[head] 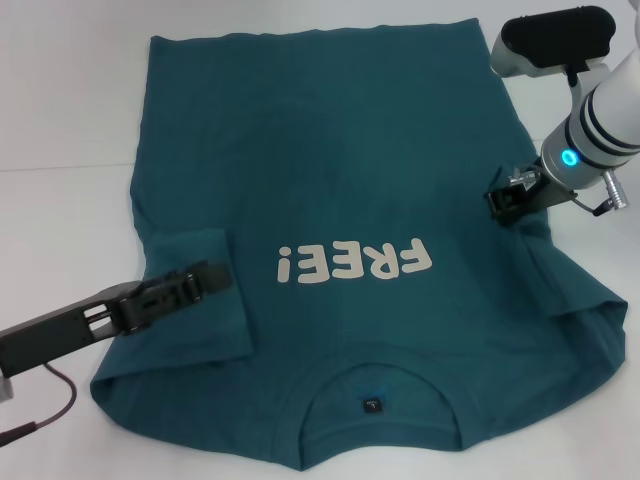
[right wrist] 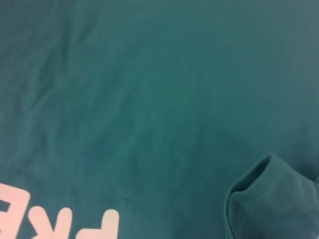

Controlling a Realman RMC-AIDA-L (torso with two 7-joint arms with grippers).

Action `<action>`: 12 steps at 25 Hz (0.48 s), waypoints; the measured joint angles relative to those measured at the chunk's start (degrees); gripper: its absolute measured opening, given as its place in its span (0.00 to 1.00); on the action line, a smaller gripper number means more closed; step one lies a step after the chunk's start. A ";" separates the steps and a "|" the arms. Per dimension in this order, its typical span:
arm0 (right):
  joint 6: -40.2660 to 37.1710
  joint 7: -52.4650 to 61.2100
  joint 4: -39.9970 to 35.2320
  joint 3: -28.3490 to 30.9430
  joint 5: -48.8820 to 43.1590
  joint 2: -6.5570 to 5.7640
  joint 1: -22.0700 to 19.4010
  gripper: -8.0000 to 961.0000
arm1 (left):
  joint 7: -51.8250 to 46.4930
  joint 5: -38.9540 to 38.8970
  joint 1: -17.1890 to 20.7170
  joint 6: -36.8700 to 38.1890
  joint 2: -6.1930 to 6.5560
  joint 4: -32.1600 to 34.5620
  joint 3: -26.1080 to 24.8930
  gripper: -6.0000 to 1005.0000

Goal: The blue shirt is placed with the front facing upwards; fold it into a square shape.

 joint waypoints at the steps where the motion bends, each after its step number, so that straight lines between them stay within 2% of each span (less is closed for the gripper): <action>1: 0.38 0.42 0.33 -0.44 0.00 0.01 -0.02 0.02 | 0.00 0.00 -0.20 -0.13 0.00 -0.16 0.04 0.69; 4: 1.19 1.55 0.62 -1.26 0.01 -0.09 -0.38 0.02 | 0.02 0.00 -1.24 -0.48 0.00 -1.04 0.24 0.69; 12: 2.40 3.08 0.67 -0.91 0.00 -1.34 -0.66 0.02 | 0.13 0.00 -1.48 -0.69 -0.01 -1.28 0.30 0.69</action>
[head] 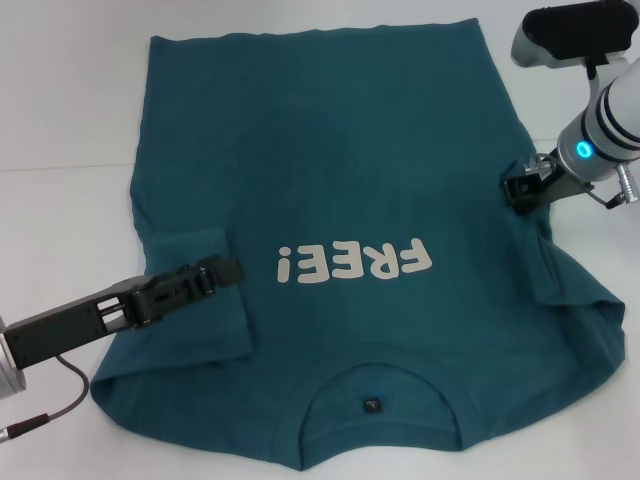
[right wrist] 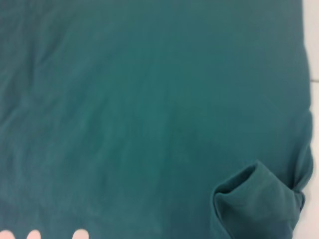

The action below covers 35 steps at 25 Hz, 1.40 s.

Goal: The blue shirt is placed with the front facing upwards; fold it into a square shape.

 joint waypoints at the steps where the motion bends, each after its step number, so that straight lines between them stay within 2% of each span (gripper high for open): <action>1: 0.21 0.13 0.00 0.01 0.00 -0.03 0.01 0.02 | 0.00 0.00 0.00 -0.07 0.00 0.00 0.01 0.69; 5: 1.55 0.26 -0.01 0.04 0.00 0.01 0.04 0.03 | -0.02 0.00 -0.08 -0.20 0.00 0.00 0.01 0.69; 17: 7.06 0.75 0.20 1.21 0.11 1.43 -0.13 0.04 | 0.02 0.00 -0.09 -0.33 0.00 0.00 0.01 0.69; 35: 9.00 0.85 0.54 4.22 0.09 1.23 -0.52 0.06 | -0.13 0.00 -0.66 -0.32 -0.08 -0.09 0.05 0.69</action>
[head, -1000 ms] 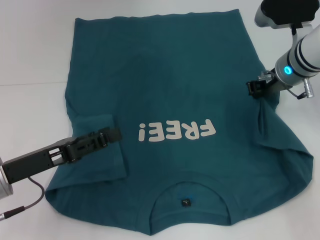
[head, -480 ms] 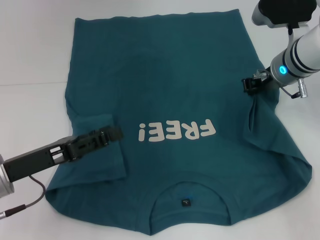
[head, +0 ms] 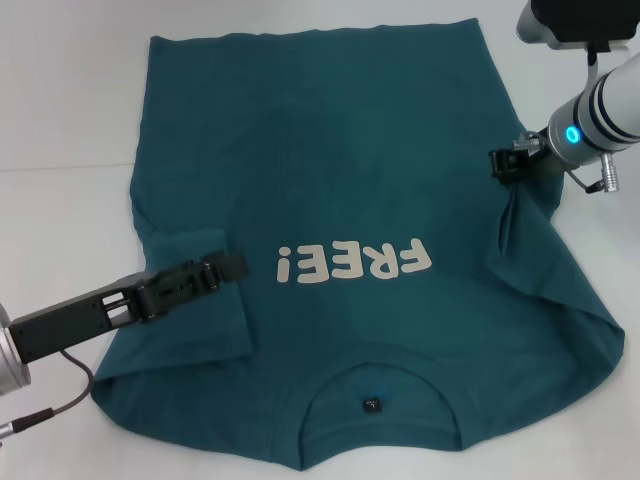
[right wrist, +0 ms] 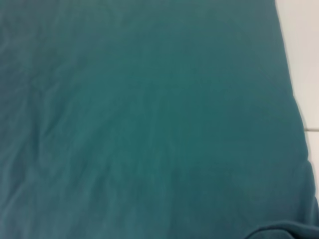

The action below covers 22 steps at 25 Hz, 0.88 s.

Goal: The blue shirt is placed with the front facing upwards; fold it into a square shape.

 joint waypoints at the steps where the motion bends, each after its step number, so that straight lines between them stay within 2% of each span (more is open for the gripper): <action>1: 0.15 0.00 0.00 0.04 0.02 0.06 -0.01 0.06 | 0.00 0.00 -0.01 0.00 0.00 0.00 -0.02 0.69; 4: 0.34 -0.28 -0.01 -0.19 0.06 0.32 0.13 0.07 | 0.00 0.00 -0.04 -0.04 0.00 0.00 -0.04 0.69; 14: -0.49 -2.67 -0.55 -4.30 0.01 1.41 0.73 0.31 | 0.00 0.00 -0.04 -0.32 0.00 0.00 0.01 0.69; 21: -5.37 -7.29 -4.07 -2.08 2.84 0.87 -0.14 0.45 | -0.03 0.00 -0.16 -0.36 0.00 0.00 -0.12 0.69; 22: -5.93 -8.32 -4.55 -1.41 4.07 0.62 -0.61 0.51 | -0.08 0.00 -0.19 -0.36 0.00 0.00 -0.18 0.69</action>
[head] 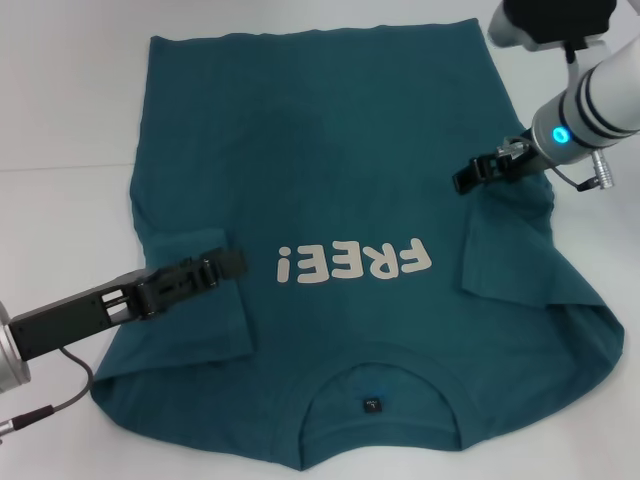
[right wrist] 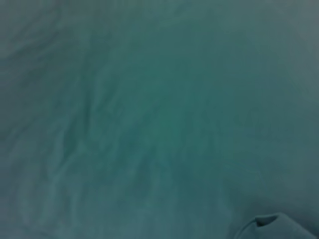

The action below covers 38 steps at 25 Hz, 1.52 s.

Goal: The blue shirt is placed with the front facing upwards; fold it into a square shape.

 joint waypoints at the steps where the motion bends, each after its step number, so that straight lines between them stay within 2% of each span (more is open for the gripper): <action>1: -0.78 -1.25 -0.54 0.77 1.64 -0.31 -0.57 0.56 | -0.18 0.00 -0.02 0.00 0.00 0.01 -0.03 0.69; 5: -3.33 -4.01 -1.78 2.72 6.15 -1.71 -2.72 0.76 | -1.04 0.00 -0.04 -0.05 0.05 0.18 -0.10 0.69; 9: -4.35 -4.38 -1.93 2.77 6.77 -2.05 -4.46 0.94 | -1.21 0.00 -0.04 -0.15 0.08 0.30 -0.13 0.69; 13: -9.22 -9.71 -4.74 5.27 14.68 -2.13 -7.61 0.96 | -1.44 0.00 -0.09 -0.10 0.11 0.33 -0.16 0.69; 19: -24.12 -23.22 -9.40 14.39 36.38 -2.90 -14.61 0.97 | -4.43 0.00 0.11 0.21 0.54 1.09 -0.26 0.69; 22: -31.65 -26.90 -9.68 17.25 44.87 -3.61 -17.65 0.97 | -8.50 0.00 0.42 0.49 0.63 3.06 -0.31 0.69; 25: -37.35 -28.15 -9.67 19.00 50.78 -4.42 -20.16 0.97 | -16.22 0.03 0.86 3.04 1.63 5.56 -0.21 0.69; 28: -40.89 -27.90 -9.67 19.36 54.00 -5.05 -21.27 0.97 | -24.44 0.31 0.97 7.15 3.45 5.99 -1.69 0.69; 32: -41.50 -26.91 -9.42 19.04 54.33 -5.97 -21.02 0.97 | -29.28 1.28 1.23 8.96 4.32 6.23 -3.38 0.69; 34: -41.42 -26.67 -9.27 18.66 54.11 -6.11 -20.59 0.97 | -33.19 5.36 1.96 9.78 5.47 6.53 -7.89 0.69; 38: -41.11 -26.60 -9.20 18.52 52.74 -5.97 -19.93 0.97 | -34.41 10.48 2.85 8.18 5.75 6.38 -12.25 0.69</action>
